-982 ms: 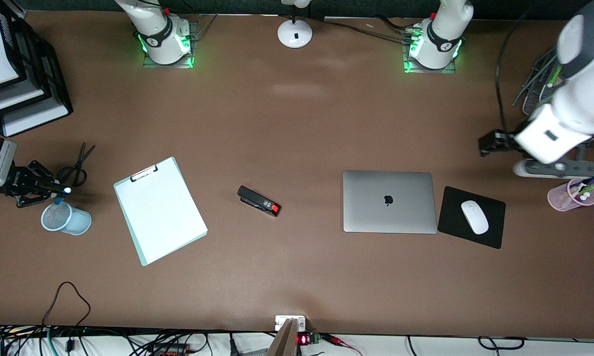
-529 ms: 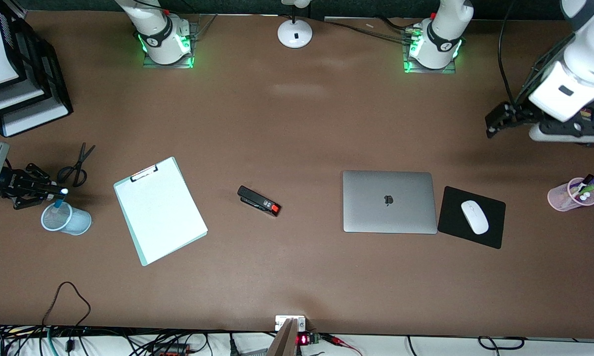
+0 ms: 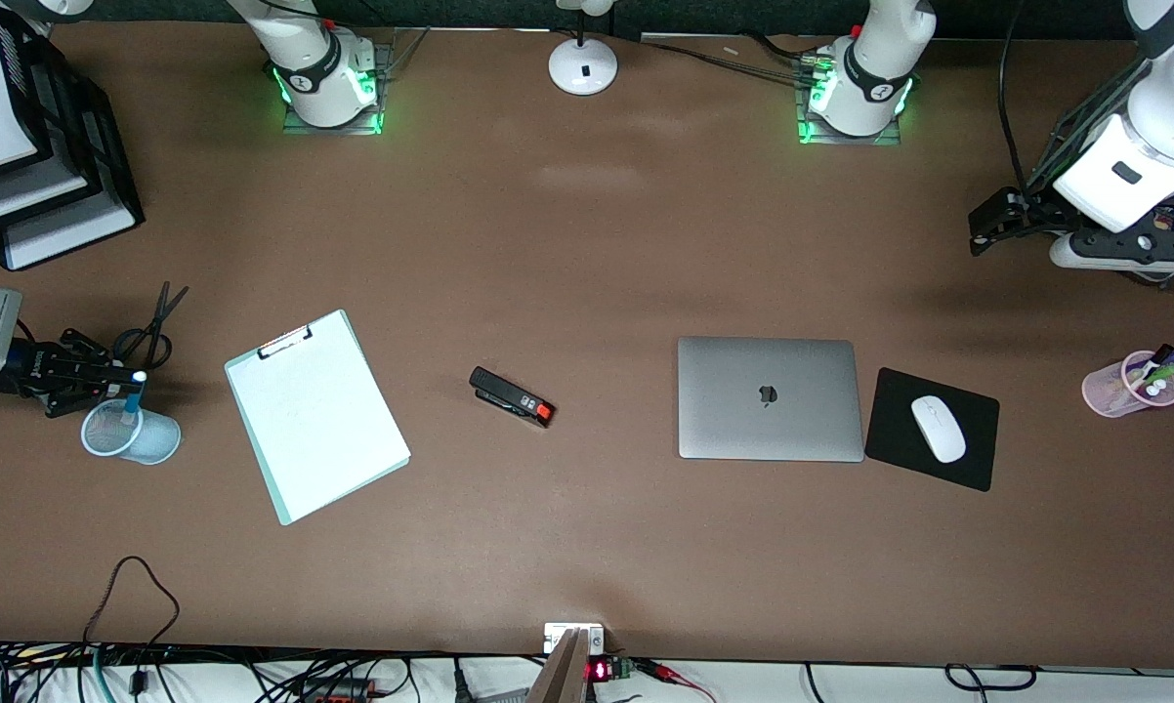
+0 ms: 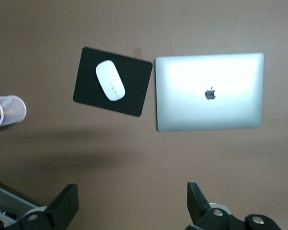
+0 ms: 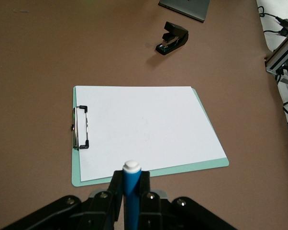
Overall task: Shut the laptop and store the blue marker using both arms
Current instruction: 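Carry the marker over the light blue cup while the left gripper withdraws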
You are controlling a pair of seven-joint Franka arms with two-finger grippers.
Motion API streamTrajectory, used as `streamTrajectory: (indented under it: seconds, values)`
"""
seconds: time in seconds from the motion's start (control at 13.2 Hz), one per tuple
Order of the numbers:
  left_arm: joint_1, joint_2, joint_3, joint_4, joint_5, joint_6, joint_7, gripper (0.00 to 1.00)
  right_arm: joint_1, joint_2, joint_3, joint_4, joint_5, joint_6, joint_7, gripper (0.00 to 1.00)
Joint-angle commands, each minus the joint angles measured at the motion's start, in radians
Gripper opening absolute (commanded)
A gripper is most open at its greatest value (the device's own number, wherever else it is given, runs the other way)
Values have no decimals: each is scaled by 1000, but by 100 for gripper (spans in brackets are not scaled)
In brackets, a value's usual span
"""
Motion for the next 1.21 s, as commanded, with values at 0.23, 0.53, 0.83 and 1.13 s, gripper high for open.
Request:
streamTrajectory:
  seconds: [0.23,0.53,0.83,1.13]
  values:
    - [-5,30,-9,50,2,-38,21,100,-38,65,12,100,22,-41,-39,6]
    - [-11,50,-10,84,4,-55,16,100,-57,120,12,149,23,-31,-41,7]
    - [-16,61,-39,105,19,-55,14,100,-69,146,12,161,25,-20,-42,7]
    - [-11,61,-45,108,38,-55,13,100,-80,171,10,161,25,-7,-27,10]
